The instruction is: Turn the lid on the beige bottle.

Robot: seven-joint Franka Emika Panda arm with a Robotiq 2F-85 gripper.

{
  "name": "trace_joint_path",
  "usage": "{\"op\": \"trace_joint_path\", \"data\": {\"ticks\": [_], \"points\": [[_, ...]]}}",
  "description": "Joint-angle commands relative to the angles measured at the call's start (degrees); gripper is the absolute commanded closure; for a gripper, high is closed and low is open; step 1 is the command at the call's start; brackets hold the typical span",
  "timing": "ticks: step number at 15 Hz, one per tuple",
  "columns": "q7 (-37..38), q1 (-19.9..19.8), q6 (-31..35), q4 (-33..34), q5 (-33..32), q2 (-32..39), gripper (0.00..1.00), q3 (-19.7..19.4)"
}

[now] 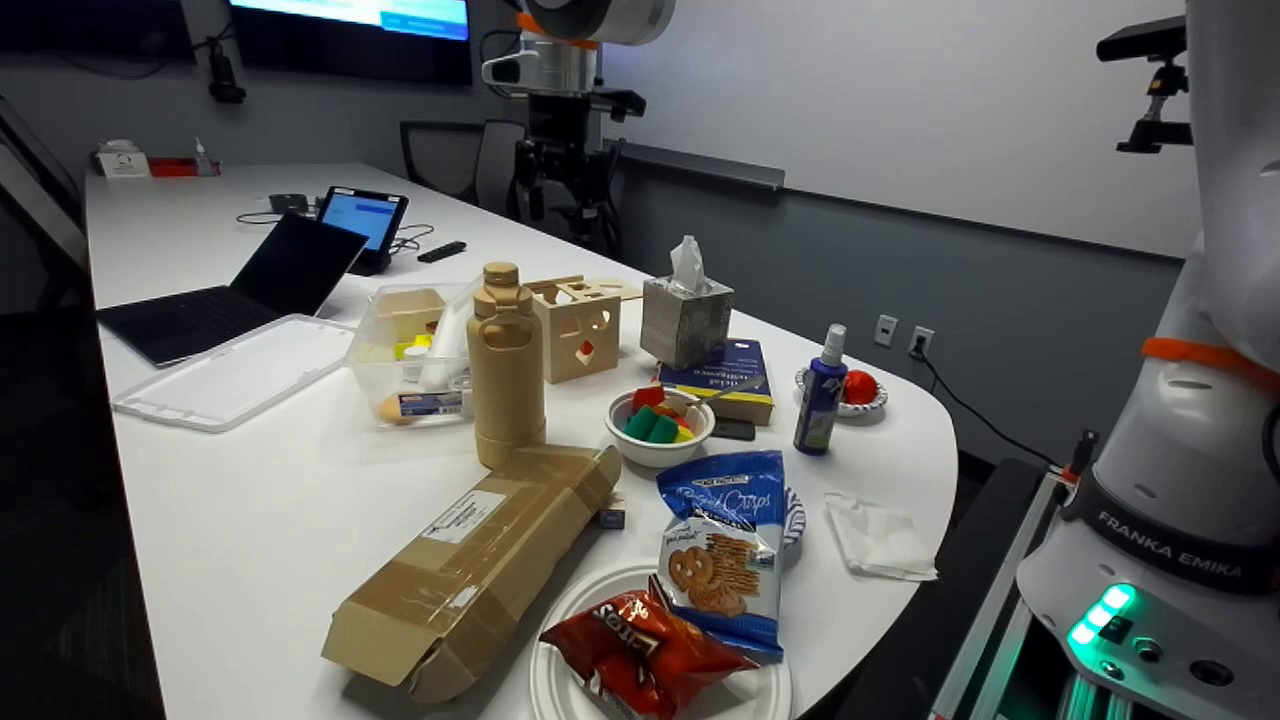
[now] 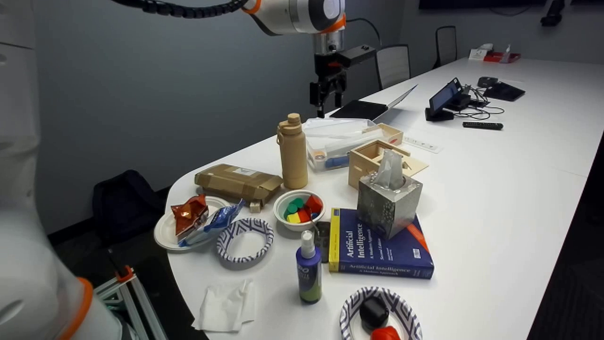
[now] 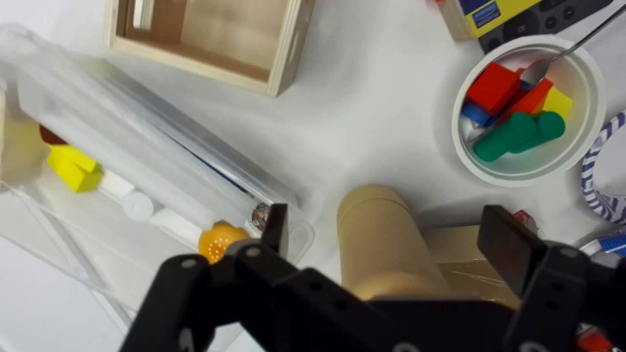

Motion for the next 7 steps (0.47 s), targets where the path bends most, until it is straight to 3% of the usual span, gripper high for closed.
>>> {"op": "trace_joint_path", "data": {"ticks": [1, 7], "points": [[10.23, -0.31, -2.16, -0.25, -2.07, -2.44, 0.00, -1.63], [28.57, -0.43, -2.17, -1.76, -5.51, -4.01, 0.00, -3.61]]}}
